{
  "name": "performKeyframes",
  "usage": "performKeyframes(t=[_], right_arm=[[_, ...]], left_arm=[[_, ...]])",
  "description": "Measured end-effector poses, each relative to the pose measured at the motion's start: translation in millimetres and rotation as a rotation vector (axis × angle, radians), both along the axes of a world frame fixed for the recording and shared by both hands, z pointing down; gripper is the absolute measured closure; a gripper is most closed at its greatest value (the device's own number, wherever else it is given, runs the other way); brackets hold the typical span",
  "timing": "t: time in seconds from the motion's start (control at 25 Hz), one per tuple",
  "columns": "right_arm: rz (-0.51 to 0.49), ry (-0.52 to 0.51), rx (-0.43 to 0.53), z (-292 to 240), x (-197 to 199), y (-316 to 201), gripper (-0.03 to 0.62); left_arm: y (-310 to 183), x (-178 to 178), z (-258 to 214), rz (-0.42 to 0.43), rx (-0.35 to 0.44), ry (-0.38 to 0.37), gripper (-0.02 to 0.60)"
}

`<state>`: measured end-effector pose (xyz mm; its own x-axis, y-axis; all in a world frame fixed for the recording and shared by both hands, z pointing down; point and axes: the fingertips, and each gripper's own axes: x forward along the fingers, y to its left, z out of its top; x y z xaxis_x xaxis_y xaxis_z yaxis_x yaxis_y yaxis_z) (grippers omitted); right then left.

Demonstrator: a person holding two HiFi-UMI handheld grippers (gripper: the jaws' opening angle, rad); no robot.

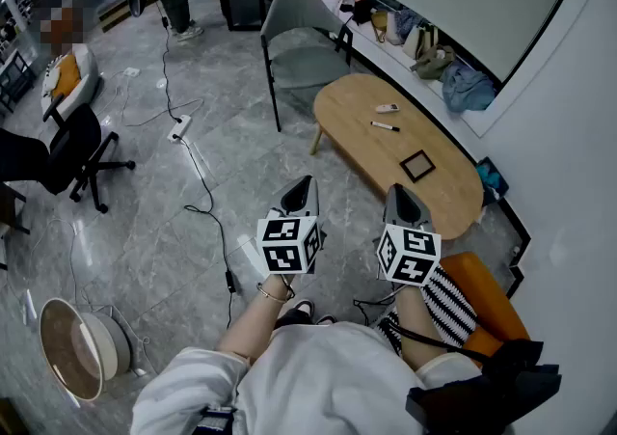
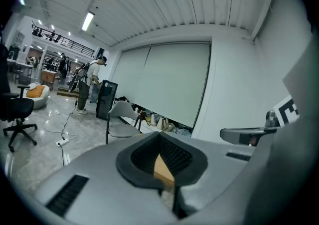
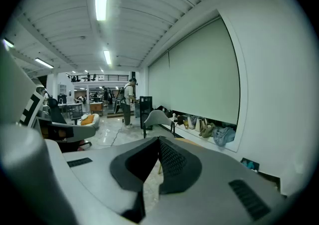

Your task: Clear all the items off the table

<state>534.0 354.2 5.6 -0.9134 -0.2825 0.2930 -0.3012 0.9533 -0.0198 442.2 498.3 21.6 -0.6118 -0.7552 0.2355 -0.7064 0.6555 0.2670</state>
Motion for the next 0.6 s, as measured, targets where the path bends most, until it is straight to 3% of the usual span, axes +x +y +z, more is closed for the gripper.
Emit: performKeyframes(t=[0.28,0.6], right_arm=[[-0.015,-0.004,-0.013,3,-27,6,0.569],[0.053,-0.001,-0.053,12,-46,-5,0.569]], left_arm=[[7,-28,4,-0.016,-0.005,0.003,0.574],[17,-61,7,-0.028,-0.010,0.008,0.574]])
